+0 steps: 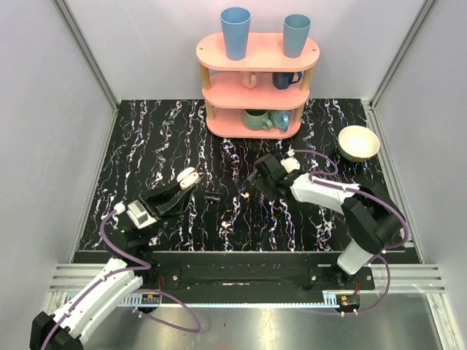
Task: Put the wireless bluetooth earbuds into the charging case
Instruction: Adjust the right earbud at the center of the board.
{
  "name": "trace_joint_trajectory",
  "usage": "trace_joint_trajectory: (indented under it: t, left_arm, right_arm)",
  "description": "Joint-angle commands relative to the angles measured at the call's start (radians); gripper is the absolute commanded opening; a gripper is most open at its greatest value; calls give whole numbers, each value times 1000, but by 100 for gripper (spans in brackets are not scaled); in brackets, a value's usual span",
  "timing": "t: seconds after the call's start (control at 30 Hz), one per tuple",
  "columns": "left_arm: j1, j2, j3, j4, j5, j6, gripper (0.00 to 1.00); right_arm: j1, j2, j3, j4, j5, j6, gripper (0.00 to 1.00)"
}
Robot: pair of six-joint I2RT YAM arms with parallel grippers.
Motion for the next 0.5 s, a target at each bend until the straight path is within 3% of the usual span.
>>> trace_joint_trajectory:
  t: [0.0,0.17,0.47]
  left_arm:
    - [-5,2,32,29,-27,10,0]
    - [-3,8,28,38,-36,10,0]
    - [-5,-7,23,30,-51,13,0]
  right_arm:
    - [10,40,106,-93,98,111,76]
    - [13,129,238,-250,57,82,74]
    - [35,207,282,-248,-32,99,67]
